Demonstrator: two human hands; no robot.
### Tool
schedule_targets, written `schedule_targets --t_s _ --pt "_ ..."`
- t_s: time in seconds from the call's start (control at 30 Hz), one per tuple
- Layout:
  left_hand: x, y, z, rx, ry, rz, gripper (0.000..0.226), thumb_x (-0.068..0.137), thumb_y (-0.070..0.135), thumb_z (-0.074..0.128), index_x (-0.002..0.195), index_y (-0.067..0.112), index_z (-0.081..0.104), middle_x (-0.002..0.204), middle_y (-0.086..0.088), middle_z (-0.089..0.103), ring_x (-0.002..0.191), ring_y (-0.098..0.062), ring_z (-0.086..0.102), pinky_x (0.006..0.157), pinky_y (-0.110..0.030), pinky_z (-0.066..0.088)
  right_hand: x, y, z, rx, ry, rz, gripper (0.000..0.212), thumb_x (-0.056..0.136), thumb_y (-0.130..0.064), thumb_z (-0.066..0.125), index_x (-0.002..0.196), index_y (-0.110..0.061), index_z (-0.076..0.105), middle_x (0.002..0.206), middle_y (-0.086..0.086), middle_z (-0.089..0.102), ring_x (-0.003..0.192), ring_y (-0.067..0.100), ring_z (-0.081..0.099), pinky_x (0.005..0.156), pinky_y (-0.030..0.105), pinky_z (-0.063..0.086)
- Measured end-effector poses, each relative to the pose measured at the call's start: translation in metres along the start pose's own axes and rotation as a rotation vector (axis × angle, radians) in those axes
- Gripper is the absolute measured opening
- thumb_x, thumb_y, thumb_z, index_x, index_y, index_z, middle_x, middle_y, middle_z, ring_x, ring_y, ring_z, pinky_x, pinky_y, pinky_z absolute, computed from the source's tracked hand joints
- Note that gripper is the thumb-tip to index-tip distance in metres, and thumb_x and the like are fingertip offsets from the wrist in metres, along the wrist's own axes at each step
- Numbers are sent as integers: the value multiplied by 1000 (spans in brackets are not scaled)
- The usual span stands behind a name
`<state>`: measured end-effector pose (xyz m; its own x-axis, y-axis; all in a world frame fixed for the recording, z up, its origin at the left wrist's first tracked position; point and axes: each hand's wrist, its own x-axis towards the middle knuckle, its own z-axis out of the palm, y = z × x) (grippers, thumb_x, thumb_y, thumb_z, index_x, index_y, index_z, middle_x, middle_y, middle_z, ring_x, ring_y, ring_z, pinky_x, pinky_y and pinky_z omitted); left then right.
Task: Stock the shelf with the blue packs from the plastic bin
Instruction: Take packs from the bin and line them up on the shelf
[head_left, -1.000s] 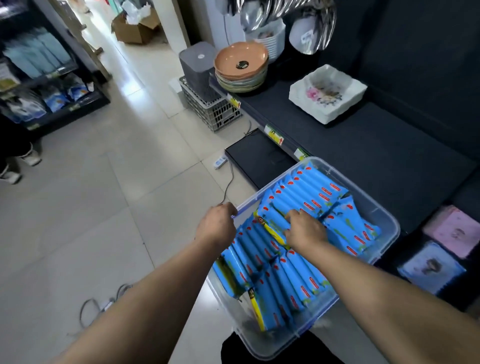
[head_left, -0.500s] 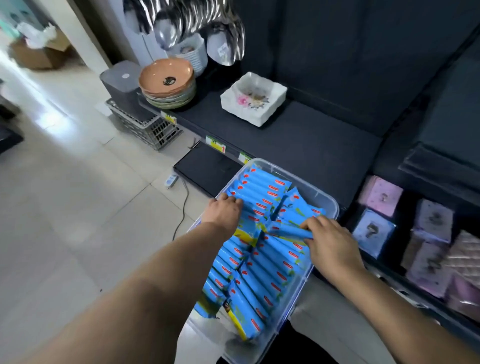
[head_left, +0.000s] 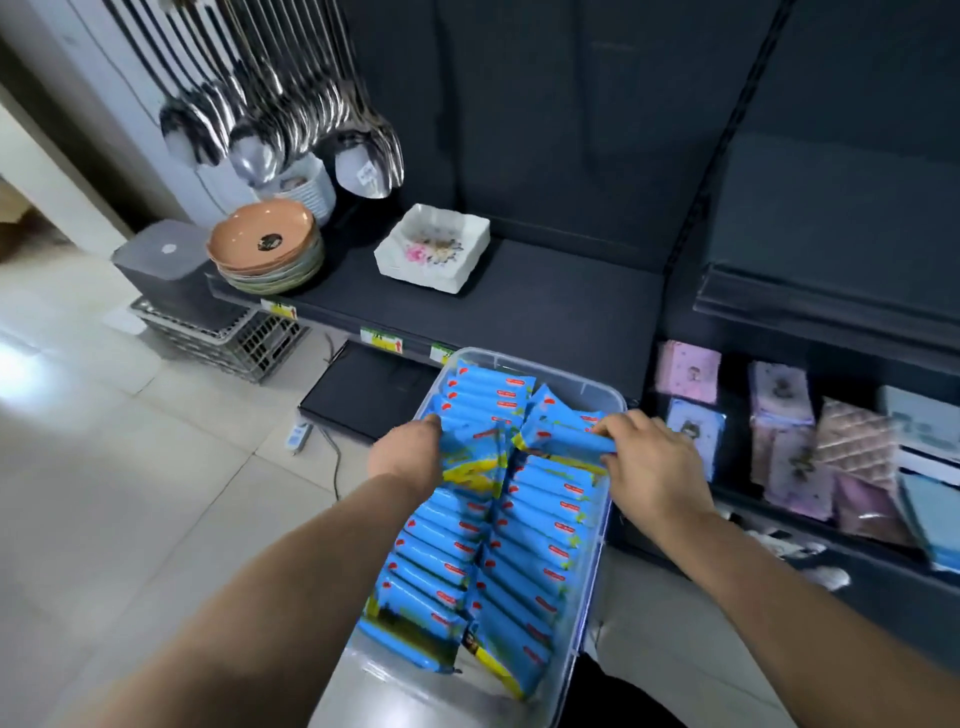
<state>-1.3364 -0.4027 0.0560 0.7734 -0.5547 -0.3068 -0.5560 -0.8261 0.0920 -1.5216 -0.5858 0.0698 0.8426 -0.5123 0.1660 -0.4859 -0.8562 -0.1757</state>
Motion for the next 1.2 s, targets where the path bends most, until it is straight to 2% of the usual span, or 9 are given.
schedule_targets --t_s 0.17,0.27,0.43,0.53,0.63,0.83,0.93,1.03,1.2 --pt "-9 5 -26 -209 114 83 34 90 19 55 124 17 53 113 -10 65 103 -32 60 79 -35 48 -29 10 -18 -68 135 78 40 55 -7 81 89 -21 64 75 -1 60 66 28 61 60 35 44" --pt "-18 23 -32 -251 139 176 40 92 19 54 131 20 51 119 -8 65 107 -30 59 81 -34 47 -56 25 -33 -58 223 134 42 55 -4 79 91 -20 65 74 -1 60 65 27 60 60 36 46" --pt "-35 84 -41 -308 157 368 31 91 19 55 123 18 52 104 -9 68 97 -28 62 71 -31 43 -97 57 -62 -27 245 319 46 60 -3 74 100 -23 65 80 -1 63 70 28 61 64 38 46" --pt "-46 131 -49 -284 202 487 25 90 19 56 116 20 56 104 -9 67 105 -29 56 78 -34 44 -121 81 -79 -36 296 406 43 62 -5 73 97 -26 63 81 -5 64 74 28 62 63 33 37" --pt "-64 184 -59 -314 236 583 20 91 20 55 111 23 56 97 -5 66 105 -24 51 75 -33 43 -144 109 -106 -64 308 474 37 71 -10 68 102 -28 61 86 -6 63 81 26 61 65 32 26" --pt "-102 304 -75 -371 319 667 23 92 18 52 114 22 55 100 -2 63 105 -23 50 75 -32 40 -189 184 -172 -90 275 621 35 85 -14 56 113 -35 51 108 -11 59 104 18 55 78 35 30" --pt "-118 367 -80 -410 325 666 26 92 16 52 117 20 54 108 -6 65 108 -27 53 82 -35 44 -215 225 -204 -113 318 652 40 84 -10 55 114 -36 50 107 -11 56 102 17 51 75 33 26" --pt "-137 426 -87 -444 344 665 24 92 18 51 115 23 54 106 -8 64 104 -26 55 79 -36 46 -238 268 -233 -128 363 646 41 80 -7 56 111 -34 51 103 -9 54 99 19 49 72 32 25" --pt "-170 504 -99 -460 452 717 24 92 14 52 115 19 57 111 -5 60 109 -27 50 85 -40 47 -263 329 -267 -159 437 652 39 80 -12 64 107 -36 50 98 -11 50 96 18 48 70 31 27"
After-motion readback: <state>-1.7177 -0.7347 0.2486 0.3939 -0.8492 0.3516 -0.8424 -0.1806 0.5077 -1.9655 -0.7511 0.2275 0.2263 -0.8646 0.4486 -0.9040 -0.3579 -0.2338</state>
